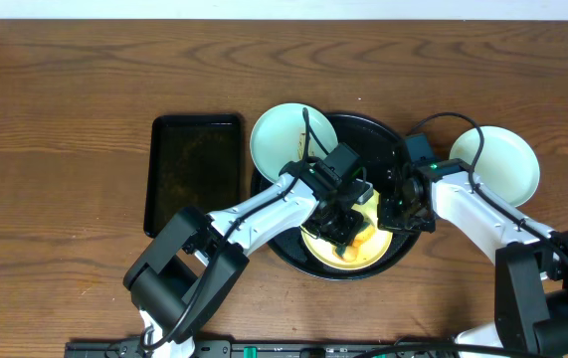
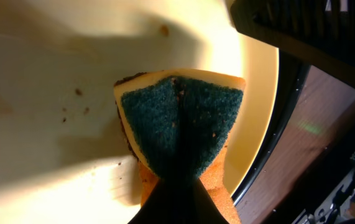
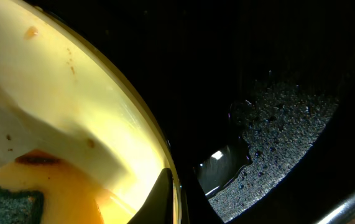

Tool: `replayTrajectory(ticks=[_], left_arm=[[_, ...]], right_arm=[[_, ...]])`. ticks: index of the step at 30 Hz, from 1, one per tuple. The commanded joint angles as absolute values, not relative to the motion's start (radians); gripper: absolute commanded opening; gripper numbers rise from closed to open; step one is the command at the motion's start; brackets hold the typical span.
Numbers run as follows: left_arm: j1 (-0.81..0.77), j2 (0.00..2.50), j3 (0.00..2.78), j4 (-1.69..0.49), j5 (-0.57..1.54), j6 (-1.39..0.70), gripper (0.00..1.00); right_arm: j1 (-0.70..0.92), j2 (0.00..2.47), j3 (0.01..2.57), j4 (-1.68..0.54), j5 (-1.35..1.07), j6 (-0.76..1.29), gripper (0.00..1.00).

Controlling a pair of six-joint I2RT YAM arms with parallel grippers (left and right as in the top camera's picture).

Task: Clean dirty plates on tray and stack at the side
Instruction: 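Keep scrubbing the yellow plate center with the left gripper's sponge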

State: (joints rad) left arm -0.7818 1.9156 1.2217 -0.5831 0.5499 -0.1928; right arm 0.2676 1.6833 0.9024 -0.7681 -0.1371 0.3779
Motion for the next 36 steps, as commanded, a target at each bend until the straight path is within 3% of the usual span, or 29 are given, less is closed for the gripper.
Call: replayTrajectory(ticks=[1, 27, 36], left_arm=[[-0.778, 1.915, 1.214, -0.572, 0.580, -0.172, 0.08], [-0.778, 2.012, 1.214, -0.379, 0.609, -0.204, 0.08], [-0.735, 2.003, 1.214, -0.453, 0.308, -0.203, 0.07]], right_arm=[[0.254, 1.706, 0.876, -0.786, -0.008, 0.381, 0.01], [0.254, 1.706, 0.876, -0.791, -0.008, 0.380, 0.01], [0.254, 1.706, 0.876, -0.797, -0.008, 0.380, 0.01]])
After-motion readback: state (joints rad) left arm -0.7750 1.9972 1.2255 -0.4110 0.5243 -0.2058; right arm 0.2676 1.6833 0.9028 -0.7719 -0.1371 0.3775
